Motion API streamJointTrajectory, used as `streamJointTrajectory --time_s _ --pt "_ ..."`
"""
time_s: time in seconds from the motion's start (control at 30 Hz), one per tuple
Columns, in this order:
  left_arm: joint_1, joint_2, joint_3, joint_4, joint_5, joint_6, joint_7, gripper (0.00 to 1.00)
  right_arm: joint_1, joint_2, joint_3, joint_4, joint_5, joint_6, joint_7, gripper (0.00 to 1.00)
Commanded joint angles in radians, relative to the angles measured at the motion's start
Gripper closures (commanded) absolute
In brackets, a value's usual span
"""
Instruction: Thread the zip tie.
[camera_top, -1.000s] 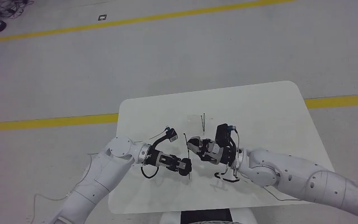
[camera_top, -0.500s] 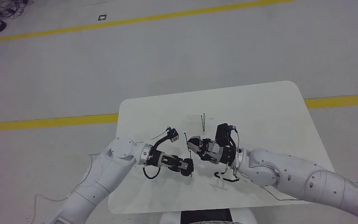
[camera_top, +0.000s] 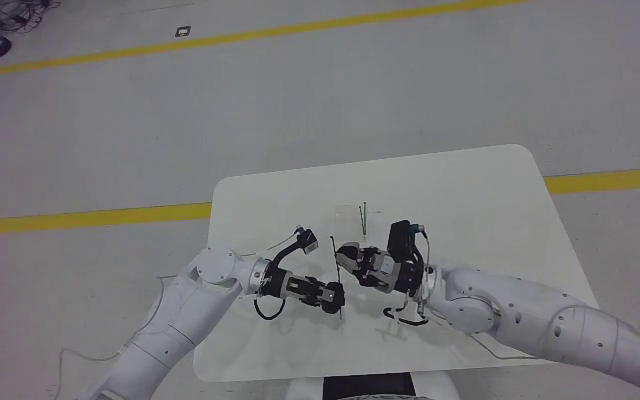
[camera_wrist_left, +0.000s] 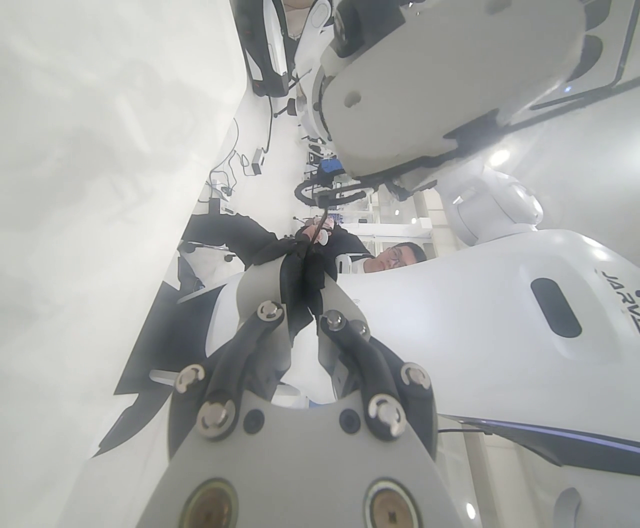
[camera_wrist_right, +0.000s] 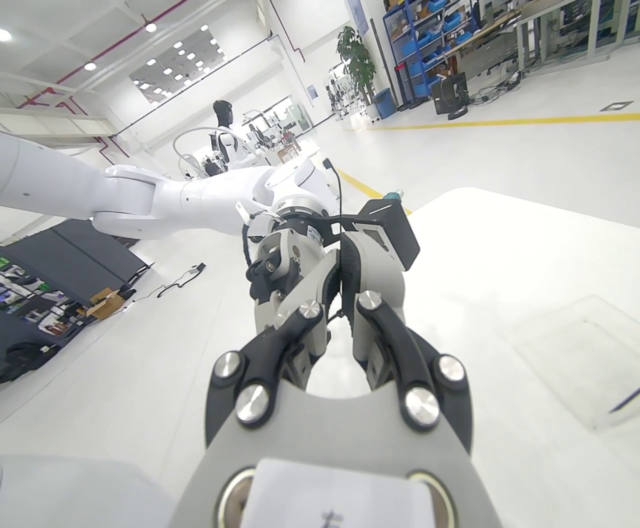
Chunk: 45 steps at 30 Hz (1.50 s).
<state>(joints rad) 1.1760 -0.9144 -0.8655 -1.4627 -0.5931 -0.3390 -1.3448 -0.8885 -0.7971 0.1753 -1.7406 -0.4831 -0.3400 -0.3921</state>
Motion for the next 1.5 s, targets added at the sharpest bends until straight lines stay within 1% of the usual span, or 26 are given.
streamJointTrajectory --time_s 0.0,0.33,0.53,1.47 --pt "0.0 0.0 0.001 0.002 -0.002 -0.001 0.001 1.0 -0.001 0.004 0.002 -0.004 -0.003 0.0 -0.001 1.0" --pt "0.002 0.002 -0.001 0.007 -0.007 -0.001 0.005 1.0 -0.012 0.022 0.008 -0.026 -0.014 0.0 -0.015 1.0" --pt "0.003 0.003 -0.002 0.003 -0.007 -0.001 0.004 1.0 -0.014 0.027 0.006 -0.025 -0.007 0.0 -0.012 1.0" --pt "0.004 0.004 -0.001 0.004 -0.008 -0.001 0.005 1.0 0.0 0.009 -0.005 -0.006 0.009 0.0 0.007 1.0"
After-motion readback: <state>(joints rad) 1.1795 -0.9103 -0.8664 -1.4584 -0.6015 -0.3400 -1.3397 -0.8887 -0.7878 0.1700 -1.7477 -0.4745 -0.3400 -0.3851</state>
